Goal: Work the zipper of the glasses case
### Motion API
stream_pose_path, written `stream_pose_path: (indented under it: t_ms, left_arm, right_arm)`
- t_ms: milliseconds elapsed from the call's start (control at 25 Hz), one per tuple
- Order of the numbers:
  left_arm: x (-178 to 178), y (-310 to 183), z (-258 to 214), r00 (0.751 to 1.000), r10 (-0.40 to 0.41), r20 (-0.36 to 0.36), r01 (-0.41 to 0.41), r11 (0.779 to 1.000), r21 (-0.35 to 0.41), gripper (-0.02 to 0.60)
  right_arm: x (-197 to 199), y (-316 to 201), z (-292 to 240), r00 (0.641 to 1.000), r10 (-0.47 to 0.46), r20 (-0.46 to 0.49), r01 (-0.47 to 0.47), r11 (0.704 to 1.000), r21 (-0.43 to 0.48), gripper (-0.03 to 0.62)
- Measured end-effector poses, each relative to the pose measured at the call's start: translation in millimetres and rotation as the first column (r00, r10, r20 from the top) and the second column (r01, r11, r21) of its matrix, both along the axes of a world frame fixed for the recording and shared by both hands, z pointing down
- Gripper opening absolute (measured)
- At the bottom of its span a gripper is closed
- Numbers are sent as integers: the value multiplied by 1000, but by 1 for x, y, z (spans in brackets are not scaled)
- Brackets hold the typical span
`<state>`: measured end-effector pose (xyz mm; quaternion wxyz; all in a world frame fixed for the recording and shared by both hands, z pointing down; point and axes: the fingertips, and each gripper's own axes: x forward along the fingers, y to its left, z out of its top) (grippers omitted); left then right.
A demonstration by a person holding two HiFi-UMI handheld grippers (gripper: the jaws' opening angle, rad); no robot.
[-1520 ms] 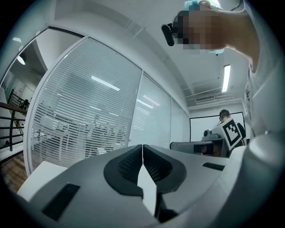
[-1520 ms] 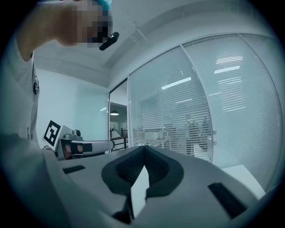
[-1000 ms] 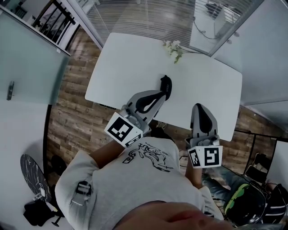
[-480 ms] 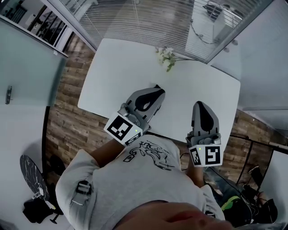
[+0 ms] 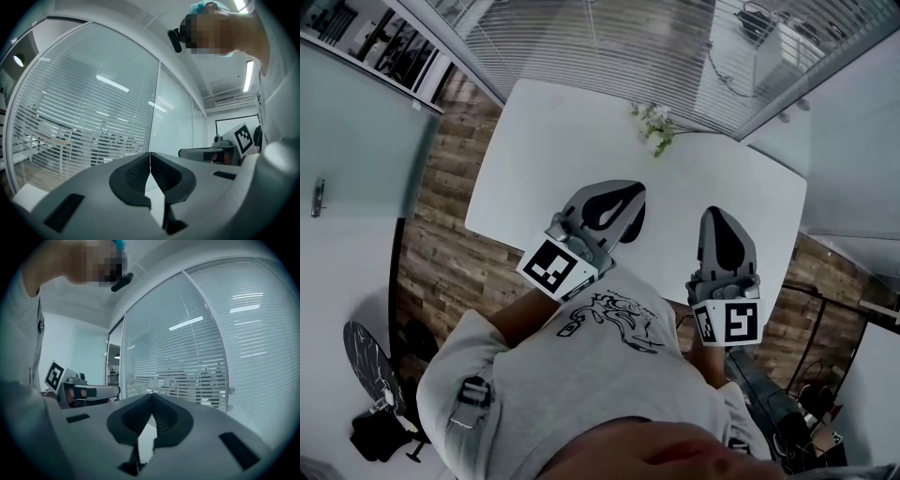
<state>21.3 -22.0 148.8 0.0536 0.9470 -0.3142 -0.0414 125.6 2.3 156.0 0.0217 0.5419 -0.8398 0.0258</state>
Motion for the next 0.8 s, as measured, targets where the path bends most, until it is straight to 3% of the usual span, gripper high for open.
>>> stream_pose_path:
  t_ms: [240, 440, 600, 800]
  left_arm:
    - [-11, -11, -1, 999, 43, 20, -42, 999, -18, 20]
    - [-18, -20, 20, 996, 64, 63, -61, 997, -46, 20]
    - [-20, -22, 51, 987, 86, 133, -71, 990, -118, 21]
    - [-18, -24, 91, 978, 124, 170, -89, 976, -196, 21]
  right_arm:
    - [-10, -10, -4, 999, 30, -43, -30, 1000, -6, 5]
    - [-18, -17, 17, 995, 3, -98, -4, 1000, -18, 5]
    - [-23, -19, 46, 990, -26, -139, 18, 998, -59, 6]
    - [-27, -27, 82, 985, -48, -164, 25, 991, -134, 6]
